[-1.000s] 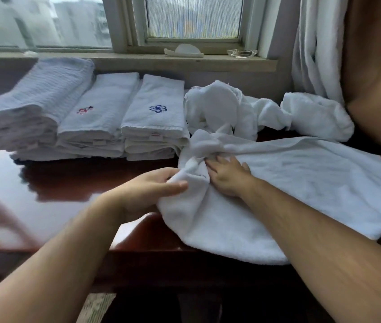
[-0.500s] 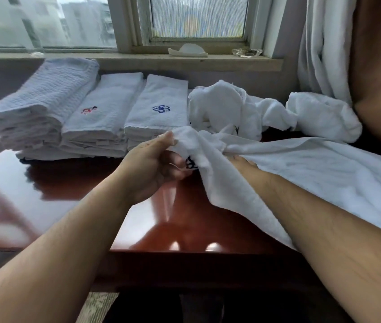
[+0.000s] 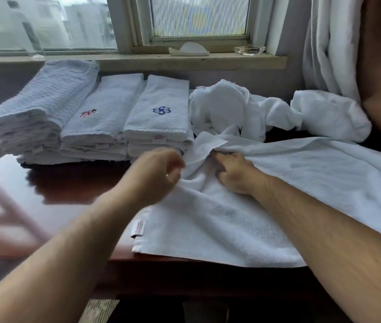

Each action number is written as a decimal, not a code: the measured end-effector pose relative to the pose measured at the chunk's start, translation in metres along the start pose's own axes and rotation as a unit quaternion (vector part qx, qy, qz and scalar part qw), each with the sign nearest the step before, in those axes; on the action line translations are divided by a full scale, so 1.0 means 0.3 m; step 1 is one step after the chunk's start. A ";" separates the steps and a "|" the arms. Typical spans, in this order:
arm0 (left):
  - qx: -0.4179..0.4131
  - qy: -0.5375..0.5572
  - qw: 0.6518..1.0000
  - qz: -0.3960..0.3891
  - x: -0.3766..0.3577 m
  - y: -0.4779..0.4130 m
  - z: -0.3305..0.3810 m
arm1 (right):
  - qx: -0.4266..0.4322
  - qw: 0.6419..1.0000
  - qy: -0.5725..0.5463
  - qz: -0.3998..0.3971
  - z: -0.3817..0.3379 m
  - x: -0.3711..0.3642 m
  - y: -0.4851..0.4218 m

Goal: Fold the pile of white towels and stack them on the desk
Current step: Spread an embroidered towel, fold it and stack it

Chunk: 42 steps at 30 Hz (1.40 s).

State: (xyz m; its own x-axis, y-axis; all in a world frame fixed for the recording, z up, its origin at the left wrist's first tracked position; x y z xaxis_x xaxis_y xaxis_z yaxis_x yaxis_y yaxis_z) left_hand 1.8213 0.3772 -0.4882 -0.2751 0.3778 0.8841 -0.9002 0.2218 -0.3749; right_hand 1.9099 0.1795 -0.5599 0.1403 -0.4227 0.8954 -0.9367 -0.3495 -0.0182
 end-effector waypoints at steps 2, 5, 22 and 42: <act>-0.072 -0.019 0.994 -0.076 -0.088 0.007 0.084 | 0.002 1.000 -0.008 0.011 0.020 0.009 -0.011; -0.057 -0.135 0.980 -0.138 -0.164 0.009 0.108 | -0.096 0.991 0.055 0.070 0.116 0.052 -0.011; 0.062 -0.120 0.952 -0.274 -0.342 -0.157 0.082 | -0.239 0.964 0.119 0.016 0.325 0.094 0.113; -0.297 0.083 0.916 -0.257 -0.642 -0.133 0.974 | -0.568 0.742 -0.037 0.354 0.826 0.467 1.092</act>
State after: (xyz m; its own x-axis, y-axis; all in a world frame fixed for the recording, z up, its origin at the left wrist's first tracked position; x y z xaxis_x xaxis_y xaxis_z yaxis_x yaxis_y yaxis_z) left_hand 1.8115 0.0329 -0.5619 0.2329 0.2071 0.9502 -0.5410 0.8395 -0.0504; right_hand 1.7022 -0.2015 -0.5507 -0.5376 -0.2247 0.8127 -0.4447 0.8945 -0.0468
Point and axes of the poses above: each hand's wrist, its own y-axis away from the middle knuckle, its own x-axis out of the back of the hand, z = x × y, the point moved 6 cm from there along -y, towards the middle knuckle, and after that the axes turned 7 degrees about -y, right-handed, at the moved point
